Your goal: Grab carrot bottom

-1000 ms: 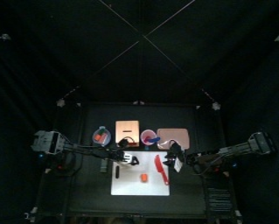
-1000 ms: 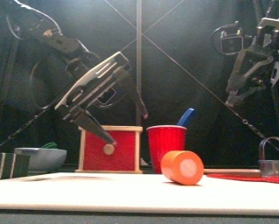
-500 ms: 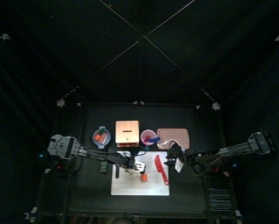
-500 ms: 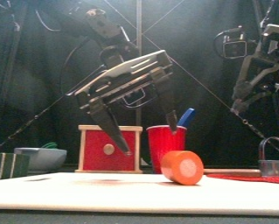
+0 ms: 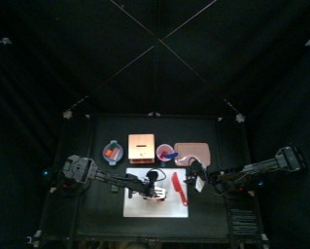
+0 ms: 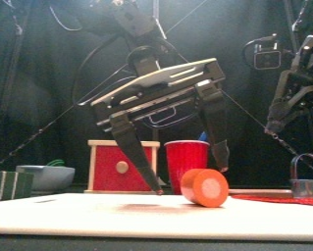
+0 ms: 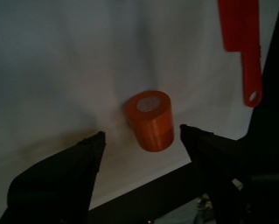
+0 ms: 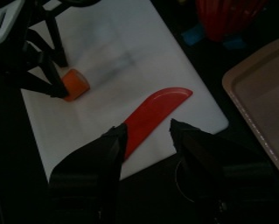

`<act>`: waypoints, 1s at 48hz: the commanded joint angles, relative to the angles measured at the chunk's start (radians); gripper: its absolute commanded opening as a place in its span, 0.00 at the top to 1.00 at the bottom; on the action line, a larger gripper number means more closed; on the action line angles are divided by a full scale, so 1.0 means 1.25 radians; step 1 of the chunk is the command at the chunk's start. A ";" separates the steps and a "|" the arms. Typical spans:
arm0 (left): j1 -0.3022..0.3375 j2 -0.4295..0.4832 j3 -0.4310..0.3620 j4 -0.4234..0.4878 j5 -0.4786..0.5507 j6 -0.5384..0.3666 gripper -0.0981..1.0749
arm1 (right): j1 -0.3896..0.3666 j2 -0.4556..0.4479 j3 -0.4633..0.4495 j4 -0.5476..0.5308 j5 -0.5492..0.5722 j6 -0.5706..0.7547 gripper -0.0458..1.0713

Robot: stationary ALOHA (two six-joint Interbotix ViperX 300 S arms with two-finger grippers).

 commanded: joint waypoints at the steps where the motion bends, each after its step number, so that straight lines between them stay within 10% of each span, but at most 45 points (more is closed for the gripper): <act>1: -0.001 0.001 -0.026 0.006 0.000 -0.004 0.06 | 0.004 -0.005 -0.005 -0.004 -0.002 -0.001 0.24; 35: 0.006 0.053 -0.076 0.050 0.033 -0.007 0.07 | 0.039 -0.005 0.015 0.005 -0.002 -0.001 0.24; 48: 0.006 0.054 -0.079 0.052 0.038 -0.006 0.25 | 0.042 -0.005 0.016 0.010 -0.002 -0.001 0.24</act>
